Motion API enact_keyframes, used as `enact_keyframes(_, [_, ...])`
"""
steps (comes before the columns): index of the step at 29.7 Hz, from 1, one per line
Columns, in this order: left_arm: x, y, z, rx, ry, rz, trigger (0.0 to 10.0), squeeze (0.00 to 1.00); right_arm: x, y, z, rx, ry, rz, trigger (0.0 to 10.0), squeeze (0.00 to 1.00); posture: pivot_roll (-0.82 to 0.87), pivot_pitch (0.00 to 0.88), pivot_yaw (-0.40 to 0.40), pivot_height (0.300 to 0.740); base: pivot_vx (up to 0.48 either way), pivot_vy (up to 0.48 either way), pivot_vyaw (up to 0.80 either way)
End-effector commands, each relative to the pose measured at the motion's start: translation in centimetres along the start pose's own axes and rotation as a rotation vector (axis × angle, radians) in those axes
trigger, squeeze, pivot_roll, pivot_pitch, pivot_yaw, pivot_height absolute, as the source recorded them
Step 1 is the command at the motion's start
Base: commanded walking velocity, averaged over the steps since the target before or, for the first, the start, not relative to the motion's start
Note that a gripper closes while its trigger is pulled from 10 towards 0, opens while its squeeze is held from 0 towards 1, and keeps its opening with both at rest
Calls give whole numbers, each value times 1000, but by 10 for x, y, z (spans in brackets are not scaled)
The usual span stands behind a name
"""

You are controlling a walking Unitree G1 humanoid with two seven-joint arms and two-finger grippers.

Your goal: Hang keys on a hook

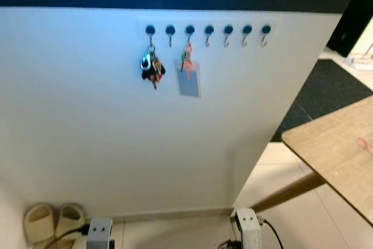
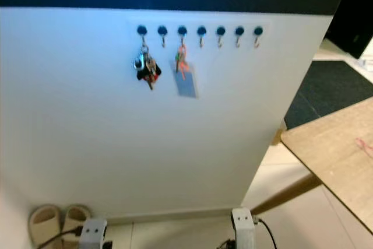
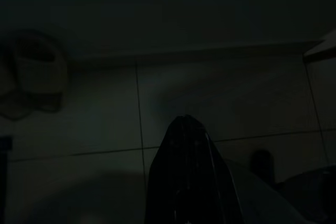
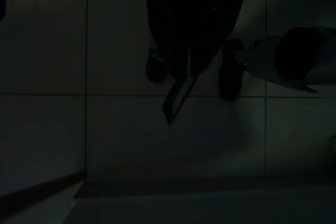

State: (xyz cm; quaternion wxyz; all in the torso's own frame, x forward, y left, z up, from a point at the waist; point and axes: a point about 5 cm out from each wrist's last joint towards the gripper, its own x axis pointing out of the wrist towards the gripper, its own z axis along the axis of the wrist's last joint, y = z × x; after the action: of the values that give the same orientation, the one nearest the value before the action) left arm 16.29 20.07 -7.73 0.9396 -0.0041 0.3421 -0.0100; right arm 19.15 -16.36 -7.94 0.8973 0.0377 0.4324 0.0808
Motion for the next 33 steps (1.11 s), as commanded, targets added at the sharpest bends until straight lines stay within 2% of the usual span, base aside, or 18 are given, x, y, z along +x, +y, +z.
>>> enact_keyframes(1, [-1,4,0,24,3,17,10000,0,-1,-1,-2,13,4,-6,10000,0,102,46,-49,740,0,0,0])
enact_keyframes(9, [0,4,0,8,7,45,10000,0,0,-2,3,9,-11,-2,10000,0,97,42,-50,740,0,-480,0])
enact_keyframes(12, [2,7,3,-64,1,110,10000,0,0,-3,6,0,-25,5,10000,0,97,43,-54,740,0,0,0])
enact_keyframes(18, [4,15,13,-121,-48,185,10000,0,2,1,17,-30,-85,48,10000,0,96,44,-51,740,0,0,0])
enact_keyframes(20, [6,17,24,-89,-108,178,10000,0,3,8,32,-62,-167,106,10000,0,91,46,-47,740,0,0,0])
enact_keyframes(24, [6,15,30,-44,-145,142,10000,0,2,12,43,-79,-230,145,10000,0,84,48,-42,740,0,0,0])
enact_keyframes(27, [4,8,43,88,-243,30,10000,0,0,22,66,-129,-366,234,10000,0,81,52,-40,740,0,0,0])
enact_keyframes(29, [4,6,46,115,-268,9,10000,0,-1,25,70,-143,-389,254,10000,0,81,52,-40,740,0,0,0])
enact_keyframes(32, [-1,3,63,196,-395,-60,10000,0,-6,45,91,-220,-509,393,10000,0,76,58,-39,740,0,0,0])
enact_keyframes(33, [-5,1,72,232,-456,-98,10000,0,-10,55,105,-232,-588,463,10000,0,77,59,-41,740,0,0,0])
